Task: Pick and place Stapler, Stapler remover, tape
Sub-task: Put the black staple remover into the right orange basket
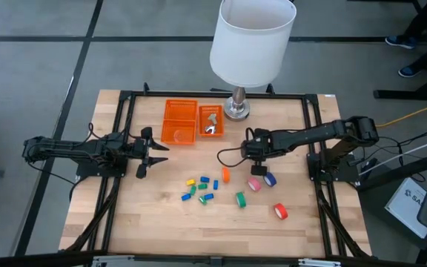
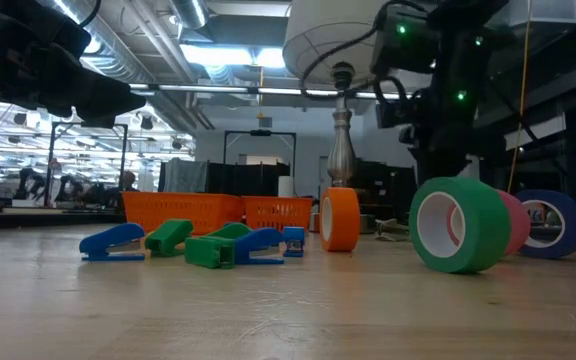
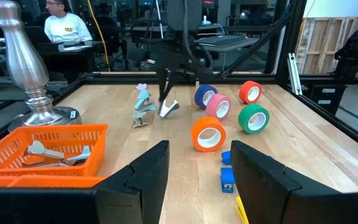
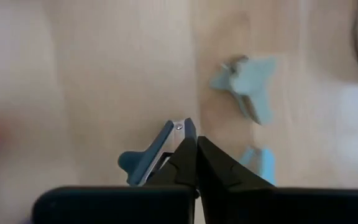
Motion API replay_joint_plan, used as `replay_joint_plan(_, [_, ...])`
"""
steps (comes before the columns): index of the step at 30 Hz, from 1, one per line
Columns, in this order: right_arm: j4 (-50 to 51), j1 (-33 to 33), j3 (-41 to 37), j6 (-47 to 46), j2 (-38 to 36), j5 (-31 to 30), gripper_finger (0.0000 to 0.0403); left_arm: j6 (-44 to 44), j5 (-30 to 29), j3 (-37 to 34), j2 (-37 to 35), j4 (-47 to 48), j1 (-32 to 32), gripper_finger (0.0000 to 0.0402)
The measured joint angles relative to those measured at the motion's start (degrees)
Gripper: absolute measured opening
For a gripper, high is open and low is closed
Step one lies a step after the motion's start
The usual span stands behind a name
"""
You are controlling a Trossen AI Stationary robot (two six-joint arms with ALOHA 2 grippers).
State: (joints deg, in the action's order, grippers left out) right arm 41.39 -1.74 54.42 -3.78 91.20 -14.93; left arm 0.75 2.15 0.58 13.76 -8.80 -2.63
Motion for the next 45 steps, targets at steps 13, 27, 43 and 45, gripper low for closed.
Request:
replay_joint_plan(13, [-17.3, 1.3, 5.5, 12.4, 0.0, -0.3, 0.0002, 0.0, 0.0, 0.0, 0.0, 0.0, 0.0, 0.0169])
replay_joint_plan(27, [-41.1, 7.0, 5.6, 18.5, 0.1, -0.5, 0.0001, 0.0, 0.0, 0.0, 0.0, 0.0, 0.0, 0.0169])
replay_joint_plan(43, [-62.3, 13.4, 5.6, 11.0, 11.7, -6.0, 0.0005, 0.0, 0.0, 0.0, 0.0, 0.0, 0.0, 0.0169])
replay_joint_plan(45, [-63.7, 13.9, 5.6, 8.6, 13.1, -4.9, 0.0005, 0.0, 0.0, 0.0, 0.0, 0.0, 0.0, 0.0169])
